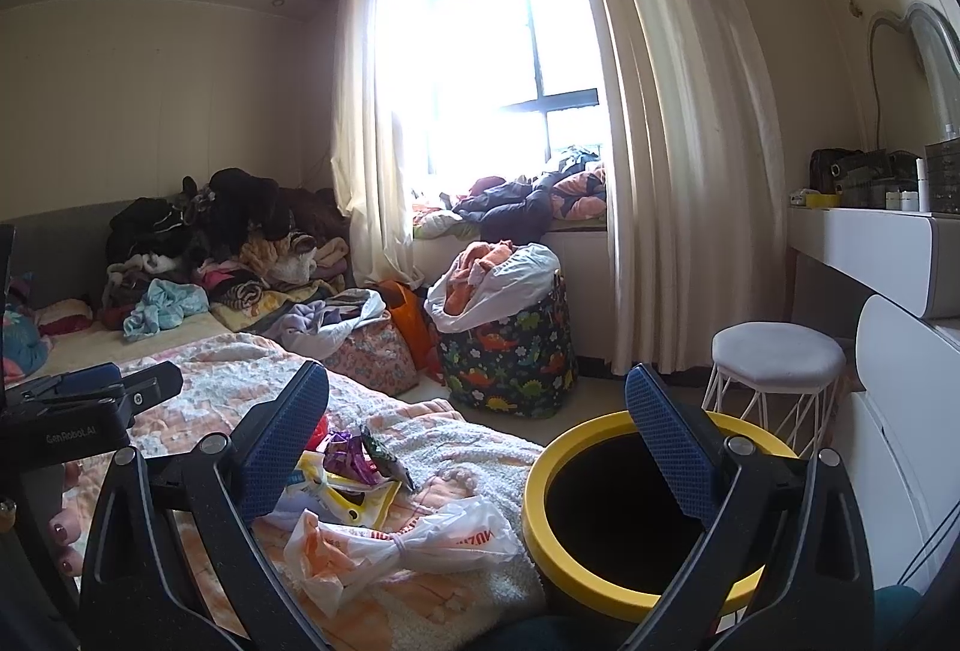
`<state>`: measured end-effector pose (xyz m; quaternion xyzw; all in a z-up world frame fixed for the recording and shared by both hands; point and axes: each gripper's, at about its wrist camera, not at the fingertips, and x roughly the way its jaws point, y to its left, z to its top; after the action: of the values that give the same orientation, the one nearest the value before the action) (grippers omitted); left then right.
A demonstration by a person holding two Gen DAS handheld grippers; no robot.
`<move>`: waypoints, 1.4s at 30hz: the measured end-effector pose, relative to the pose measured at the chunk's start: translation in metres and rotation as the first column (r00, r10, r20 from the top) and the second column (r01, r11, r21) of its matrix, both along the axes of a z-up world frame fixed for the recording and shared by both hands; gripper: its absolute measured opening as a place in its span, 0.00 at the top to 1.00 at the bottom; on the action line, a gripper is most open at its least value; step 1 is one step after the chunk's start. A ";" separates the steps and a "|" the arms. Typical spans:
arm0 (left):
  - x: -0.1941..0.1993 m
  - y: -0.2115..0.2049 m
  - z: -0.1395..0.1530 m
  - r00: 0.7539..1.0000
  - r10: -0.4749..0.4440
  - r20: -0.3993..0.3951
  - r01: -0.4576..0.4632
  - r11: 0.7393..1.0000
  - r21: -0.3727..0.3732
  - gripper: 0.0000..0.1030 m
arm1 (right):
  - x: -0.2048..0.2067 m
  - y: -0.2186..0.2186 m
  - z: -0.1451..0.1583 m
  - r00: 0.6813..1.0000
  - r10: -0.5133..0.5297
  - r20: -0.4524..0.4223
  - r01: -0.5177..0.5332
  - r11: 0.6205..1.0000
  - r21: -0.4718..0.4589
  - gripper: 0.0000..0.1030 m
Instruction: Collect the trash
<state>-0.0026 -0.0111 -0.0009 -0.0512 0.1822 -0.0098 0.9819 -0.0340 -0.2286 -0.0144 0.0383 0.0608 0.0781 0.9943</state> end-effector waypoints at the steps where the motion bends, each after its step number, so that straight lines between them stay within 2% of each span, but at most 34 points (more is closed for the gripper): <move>1: 0.000 0.000 0.000 1.000 0.000 0.000 0.000 1.000 0.000 0.10 | 0.000 0.000 0.000 1.000 -0.002 0.001 0.002 1.000 -0.001 0.06; 19: 0.000 0.000 -0.001 1.000 -0.001 0.000 0.001 1.000 -0.003 0.10 | 0.000 0.001 0.000 1.000 0.003 -0.007 -0.003 1.000 -0.005 0.06; 30: 0.000 -0.003 -0.006 1.000 0.019 -0.001 -0.019 1.000 -0.021 0.10 | 0.003 0.010 -0.002 1.000 0.016 -0.023 -0.017 0.999 -0.045 0.06; 42: -0.002 0.039 -0.001 0.993 0.115 0.004 -0.114 0.991 -0.074 0.10 | 0.015 0.040 0.001 0.992 0.097 -0.078 -0.101 0.993 -0.054 0.06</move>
<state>-0.0047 0.0277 -0.0023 -0.0975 0.1746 0.0399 0.9790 -0.0186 -0.1882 -0.0129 0.0096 0.1021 0.1240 0.9870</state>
